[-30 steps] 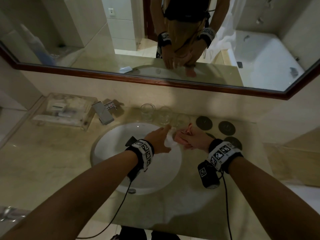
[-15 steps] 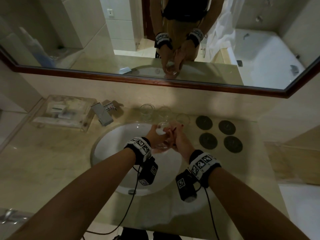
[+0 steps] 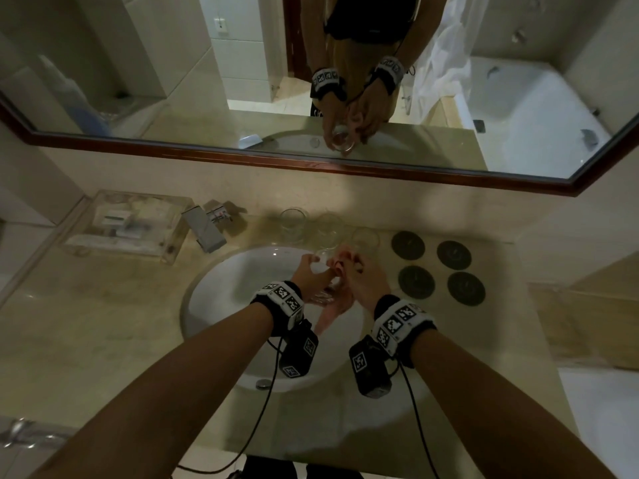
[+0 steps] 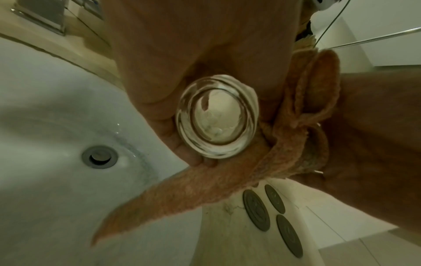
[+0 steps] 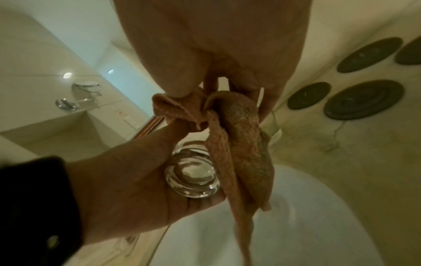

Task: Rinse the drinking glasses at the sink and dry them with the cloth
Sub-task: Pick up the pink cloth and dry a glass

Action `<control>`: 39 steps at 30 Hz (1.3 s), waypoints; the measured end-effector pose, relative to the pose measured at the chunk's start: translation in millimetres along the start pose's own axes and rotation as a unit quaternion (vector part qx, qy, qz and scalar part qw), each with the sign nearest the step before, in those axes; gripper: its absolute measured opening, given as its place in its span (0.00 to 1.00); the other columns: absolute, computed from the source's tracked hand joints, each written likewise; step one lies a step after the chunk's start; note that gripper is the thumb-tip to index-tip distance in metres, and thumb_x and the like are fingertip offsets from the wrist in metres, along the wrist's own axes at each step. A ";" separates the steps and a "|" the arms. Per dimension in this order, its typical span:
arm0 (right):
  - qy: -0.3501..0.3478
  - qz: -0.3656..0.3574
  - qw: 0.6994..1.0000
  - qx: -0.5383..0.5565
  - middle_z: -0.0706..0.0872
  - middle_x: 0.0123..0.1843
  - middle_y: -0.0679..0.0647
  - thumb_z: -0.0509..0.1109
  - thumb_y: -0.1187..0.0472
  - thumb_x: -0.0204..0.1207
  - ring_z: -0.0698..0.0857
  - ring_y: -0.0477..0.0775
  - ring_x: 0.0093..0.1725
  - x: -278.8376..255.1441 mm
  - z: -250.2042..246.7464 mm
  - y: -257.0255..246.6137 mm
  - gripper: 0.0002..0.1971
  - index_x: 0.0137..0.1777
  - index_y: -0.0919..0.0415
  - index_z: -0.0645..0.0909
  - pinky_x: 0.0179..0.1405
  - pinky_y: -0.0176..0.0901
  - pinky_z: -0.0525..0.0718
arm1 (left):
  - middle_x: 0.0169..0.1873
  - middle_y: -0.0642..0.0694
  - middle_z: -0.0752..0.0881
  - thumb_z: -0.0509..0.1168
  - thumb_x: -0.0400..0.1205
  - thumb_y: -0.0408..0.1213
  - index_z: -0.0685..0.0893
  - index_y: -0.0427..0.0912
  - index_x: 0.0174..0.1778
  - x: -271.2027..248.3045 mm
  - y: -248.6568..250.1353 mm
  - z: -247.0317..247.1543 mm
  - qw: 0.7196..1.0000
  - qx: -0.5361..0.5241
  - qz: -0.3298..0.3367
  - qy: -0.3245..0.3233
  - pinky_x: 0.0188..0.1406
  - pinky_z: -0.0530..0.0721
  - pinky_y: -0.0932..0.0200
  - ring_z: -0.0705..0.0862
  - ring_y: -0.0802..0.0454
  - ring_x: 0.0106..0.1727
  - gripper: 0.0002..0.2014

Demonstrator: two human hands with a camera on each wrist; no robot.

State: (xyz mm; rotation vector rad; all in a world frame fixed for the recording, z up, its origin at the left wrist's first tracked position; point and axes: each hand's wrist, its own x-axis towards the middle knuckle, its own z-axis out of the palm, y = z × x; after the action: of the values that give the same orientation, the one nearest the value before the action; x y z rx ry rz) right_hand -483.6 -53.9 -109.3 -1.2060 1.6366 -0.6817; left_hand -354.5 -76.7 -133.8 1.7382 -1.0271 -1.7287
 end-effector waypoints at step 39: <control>-0.118 0.004 0.973 -0.198 0.79 0.60 0.48 0.86 0.48 0.58 0.80 0.53 0.59 5.3 -25.2 30.0 0.43 0.71 0.58 0.69 0.59 0.45 0.79 | 0.66 0.47 0.78 0.68 0.78 0.50 0.80 0.43 0.67 -4.5 33.4 -14.3 0.591 0.719 0.335 -0.147 0.70 0.71 0.51 0.72 0.47 0.70 0.23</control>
State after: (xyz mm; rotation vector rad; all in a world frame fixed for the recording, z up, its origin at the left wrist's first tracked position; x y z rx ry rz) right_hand -518.8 -50.6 -127.0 -1.4992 1.6156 -0.1956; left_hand -345.9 -95.8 -103.8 1.1526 -3.2383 -0.4086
